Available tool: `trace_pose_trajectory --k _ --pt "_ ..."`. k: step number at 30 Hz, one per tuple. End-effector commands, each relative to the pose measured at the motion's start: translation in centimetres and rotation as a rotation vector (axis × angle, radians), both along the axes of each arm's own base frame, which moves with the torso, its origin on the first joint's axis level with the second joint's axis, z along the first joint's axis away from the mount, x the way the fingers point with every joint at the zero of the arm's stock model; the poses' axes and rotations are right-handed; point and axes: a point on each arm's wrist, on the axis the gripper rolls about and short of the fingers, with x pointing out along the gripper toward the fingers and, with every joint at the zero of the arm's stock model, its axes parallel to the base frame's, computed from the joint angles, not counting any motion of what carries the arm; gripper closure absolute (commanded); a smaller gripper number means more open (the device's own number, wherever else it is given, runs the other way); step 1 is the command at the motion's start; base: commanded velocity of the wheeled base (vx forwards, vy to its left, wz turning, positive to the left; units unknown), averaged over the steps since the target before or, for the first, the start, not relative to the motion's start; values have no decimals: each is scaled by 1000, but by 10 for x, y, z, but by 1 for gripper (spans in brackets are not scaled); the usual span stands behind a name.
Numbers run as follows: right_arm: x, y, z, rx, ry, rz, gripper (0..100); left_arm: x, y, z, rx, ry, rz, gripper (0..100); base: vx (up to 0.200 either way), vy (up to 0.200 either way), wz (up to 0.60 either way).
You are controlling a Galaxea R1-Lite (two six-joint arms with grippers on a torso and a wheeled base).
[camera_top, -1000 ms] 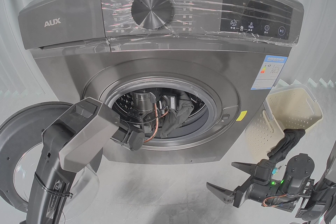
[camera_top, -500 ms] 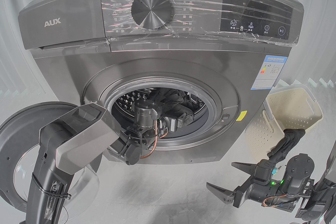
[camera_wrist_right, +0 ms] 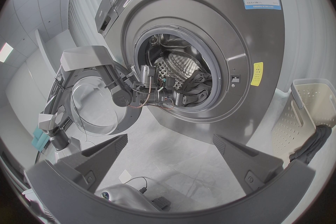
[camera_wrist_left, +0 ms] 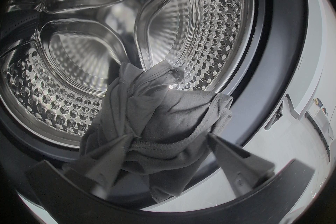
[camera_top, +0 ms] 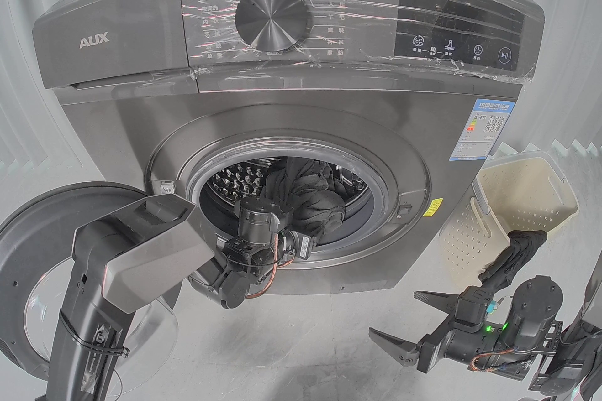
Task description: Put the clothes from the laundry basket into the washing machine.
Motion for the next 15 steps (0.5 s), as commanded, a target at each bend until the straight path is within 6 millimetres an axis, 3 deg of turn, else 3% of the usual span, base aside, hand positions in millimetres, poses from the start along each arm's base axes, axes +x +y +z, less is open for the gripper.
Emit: trace_pose_trajectory --k 1,15 --pt "0 0 0 -1 0 0 0 6 -3 -7 -6 -4 9 100 0 0 0" --pt "2 0 0 3 -3 -5 0 63 -5 49 -191 -258 151 100 0 0 0"
